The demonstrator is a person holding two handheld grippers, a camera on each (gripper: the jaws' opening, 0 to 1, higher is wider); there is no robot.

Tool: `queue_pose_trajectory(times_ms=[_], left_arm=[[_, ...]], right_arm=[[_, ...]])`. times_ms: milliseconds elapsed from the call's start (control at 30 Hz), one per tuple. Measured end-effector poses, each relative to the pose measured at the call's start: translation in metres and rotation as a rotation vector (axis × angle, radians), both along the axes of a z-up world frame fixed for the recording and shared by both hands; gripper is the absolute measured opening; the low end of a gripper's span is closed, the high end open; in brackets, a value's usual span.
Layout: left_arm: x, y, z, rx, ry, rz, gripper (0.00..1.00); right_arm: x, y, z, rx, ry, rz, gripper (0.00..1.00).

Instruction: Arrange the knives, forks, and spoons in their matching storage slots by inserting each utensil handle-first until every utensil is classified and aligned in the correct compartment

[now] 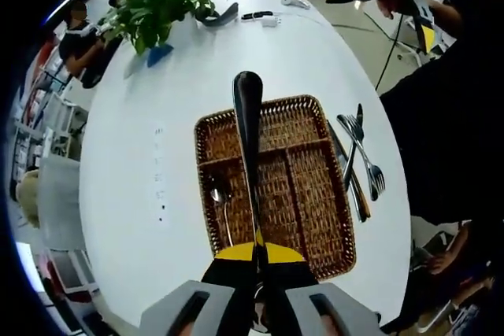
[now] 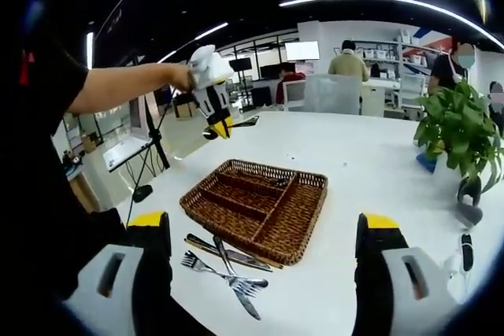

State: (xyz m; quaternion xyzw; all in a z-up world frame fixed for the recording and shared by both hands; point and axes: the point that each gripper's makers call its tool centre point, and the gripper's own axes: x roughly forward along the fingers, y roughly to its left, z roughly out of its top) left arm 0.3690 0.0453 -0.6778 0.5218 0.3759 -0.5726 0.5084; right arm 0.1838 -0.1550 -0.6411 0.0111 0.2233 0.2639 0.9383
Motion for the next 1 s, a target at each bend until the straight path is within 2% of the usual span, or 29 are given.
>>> queue_pose_trajectory(times_ms=[333, 600, 733, 1000], left_arm=[[0.021, 0.008, -0.005, 0.035, -0.004, -0.004, 0.0], [0.033, 0.011, -0.021, 0.056, 0.022, 0.025, 0.0], [0.045, 0.009, -0.028, 0.043, 0.002, 0.063, 0.0], [0.053, 0.012, -0.045, 0.059, 0.012, 0.04, 0.0]], right_arm=[[0.006, -0.001, -0.002, 0.006, 0.007, -0.013, 0.98], [0.013, -0.003, -0.005, 0.006, 0.015, -0.025, 0.98], [0.014, -0.004, -0.006, 0.004, 0.021, -0.029, 0.98], [0.014, -0.01, -0.008, 0.001, 0.035, -0.046, 0.98]])
